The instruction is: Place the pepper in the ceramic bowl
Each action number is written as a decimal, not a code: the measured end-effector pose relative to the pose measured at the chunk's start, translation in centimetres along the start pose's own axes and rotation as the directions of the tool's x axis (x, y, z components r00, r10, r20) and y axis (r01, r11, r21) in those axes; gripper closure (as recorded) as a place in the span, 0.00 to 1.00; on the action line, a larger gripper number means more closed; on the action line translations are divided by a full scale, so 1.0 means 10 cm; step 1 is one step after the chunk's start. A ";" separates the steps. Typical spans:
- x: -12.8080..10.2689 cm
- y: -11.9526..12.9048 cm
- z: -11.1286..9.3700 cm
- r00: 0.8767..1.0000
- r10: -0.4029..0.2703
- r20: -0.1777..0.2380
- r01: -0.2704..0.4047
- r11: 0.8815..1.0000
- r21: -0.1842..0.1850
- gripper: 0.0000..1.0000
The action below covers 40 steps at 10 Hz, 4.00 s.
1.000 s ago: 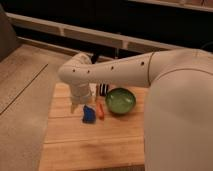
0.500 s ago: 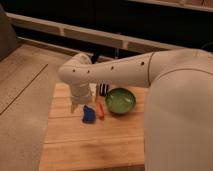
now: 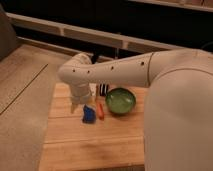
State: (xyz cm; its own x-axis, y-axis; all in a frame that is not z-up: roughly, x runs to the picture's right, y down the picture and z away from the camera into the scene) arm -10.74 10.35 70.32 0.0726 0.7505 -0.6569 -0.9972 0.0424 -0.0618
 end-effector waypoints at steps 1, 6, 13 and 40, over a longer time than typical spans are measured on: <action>0.00 0.00 0.00 1.000 0.000 0.000 0.000 1.000 0.000 0.35; 0.00 0.00 0.00 1.000 0.000 0.000 0.000 1.000 0.000 0.35; -0.58 0.06 -0.10 0.981 -0.128 0.149 0.133 0.991 -0.028 0.35; -0.52 -1.11 1.37 0.947 0.303 -0.110 -0.260 0.919 0.298 0.35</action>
State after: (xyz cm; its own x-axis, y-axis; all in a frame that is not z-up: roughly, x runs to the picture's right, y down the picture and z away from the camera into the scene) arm -0.25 15.03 84.73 -0.2316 0.6504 -0.7235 -0.9405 0.0405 0.3375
